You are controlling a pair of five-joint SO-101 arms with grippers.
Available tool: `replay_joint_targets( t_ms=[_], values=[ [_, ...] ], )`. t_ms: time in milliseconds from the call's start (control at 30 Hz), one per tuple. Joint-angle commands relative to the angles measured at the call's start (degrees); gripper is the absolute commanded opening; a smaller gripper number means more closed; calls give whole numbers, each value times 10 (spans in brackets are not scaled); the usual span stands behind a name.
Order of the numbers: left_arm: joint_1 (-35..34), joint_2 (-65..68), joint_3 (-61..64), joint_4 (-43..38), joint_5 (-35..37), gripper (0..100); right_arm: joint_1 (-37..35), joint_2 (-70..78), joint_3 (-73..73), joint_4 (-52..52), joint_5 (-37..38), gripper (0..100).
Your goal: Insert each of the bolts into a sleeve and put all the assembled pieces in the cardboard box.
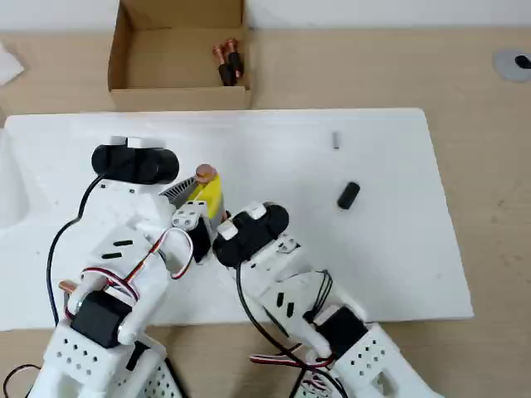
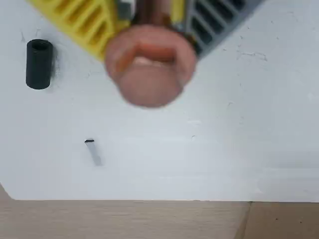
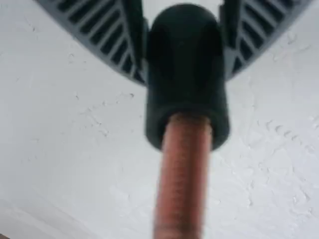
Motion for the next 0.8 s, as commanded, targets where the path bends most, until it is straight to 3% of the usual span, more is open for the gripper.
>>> replay_joint_targets(
  t_ms=[0, 167, 300, 767],
  values=[
    [9, -6, -35, 3, -3, 6, -7, -10, -20, -13, -6, 9],
    [9, -6, -40, 27, -4, 12, -7, -10, -21, -13, -6, 9],
    [6, -7, -40, 57, -2, 87, -7, -10, -21, -13, -6, 9],
    [6, -3, -142, 207, -4, 167, 1, -10, -21, -12, -6, 9]
  ],
)
